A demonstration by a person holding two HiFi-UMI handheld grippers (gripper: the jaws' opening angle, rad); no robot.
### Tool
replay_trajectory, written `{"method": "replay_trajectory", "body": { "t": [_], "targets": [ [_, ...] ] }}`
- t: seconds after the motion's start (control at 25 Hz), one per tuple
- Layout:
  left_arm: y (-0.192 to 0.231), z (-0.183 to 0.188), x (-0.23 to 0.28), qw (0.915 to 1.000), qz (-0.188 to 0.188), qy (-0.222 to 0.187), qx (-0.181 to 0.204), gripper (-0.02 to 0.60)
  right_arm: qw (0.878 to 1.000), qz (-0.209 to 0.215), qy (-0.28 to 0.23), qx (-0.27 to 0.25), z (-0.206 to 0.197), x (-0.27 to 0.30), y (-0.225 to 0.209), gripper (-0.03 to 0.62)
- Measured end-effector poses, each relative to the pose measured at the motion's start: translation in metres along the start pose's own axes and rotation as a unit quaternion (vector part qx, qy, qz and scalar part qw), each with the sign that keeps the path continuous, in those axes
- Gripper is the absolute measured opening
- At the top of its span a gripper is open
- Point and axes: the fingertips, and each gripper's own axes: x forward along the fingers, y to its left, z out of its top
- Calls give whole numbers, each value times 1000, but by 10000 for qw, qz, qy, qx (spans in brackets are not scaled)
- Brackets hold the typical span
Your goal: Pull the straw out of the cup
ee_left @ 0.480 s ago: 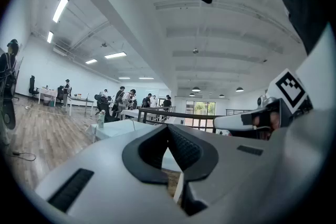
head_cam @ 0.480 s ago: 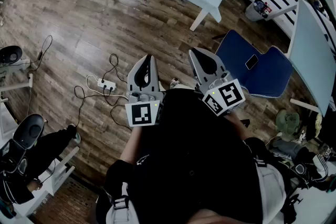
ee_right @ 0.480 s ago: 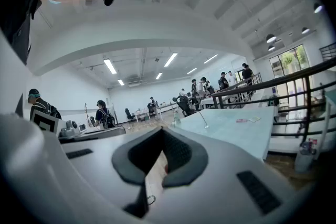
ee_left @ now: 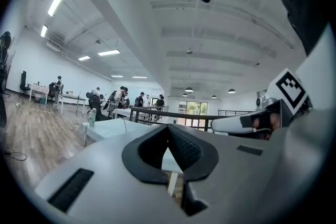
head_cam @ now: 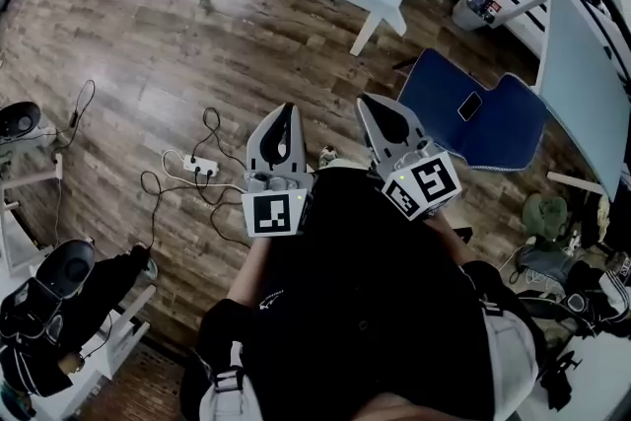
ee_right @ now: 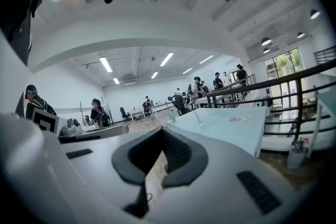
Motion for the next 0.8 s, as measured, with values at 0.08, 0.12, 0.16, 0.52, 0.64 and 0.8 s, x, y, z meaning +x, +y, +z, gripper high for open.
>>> {"method": "replay_trajectory", "body": {
  "t": [0.08, 0.12, 0.16, 0.52, 0.64, 0.8],
  "targets": [
    [-2, -3, -3, 10000, -29, -3, -3, 9, 10000, 28, 12, 2, -2, -2, 2, 6],
    [-2, -4, -5, 10000, -12, 8, 0, 9, 10000, 56, 7, 2, -3, -2, 4, 6],
    [-1, -3, -6, 10000, 21, 13, -5, 9, 10000, 94, -6, 10, -3, -2, 6, 6],
    [22, 4, -12, 9992, 382, -61, -138, 9, 9997, 150, 66, 208, -12, 11, 8, 6],
    [31, 3, -9, 9992, 384, -68, 25, 9, 9997, 180, -10, 178, -9, 21, 8, 6],
    [58, 2, 12, 9991, 351, -118, 201, 9, 9988, 413, -142, -208, -1, 52, 16, 6]
  ]
}}
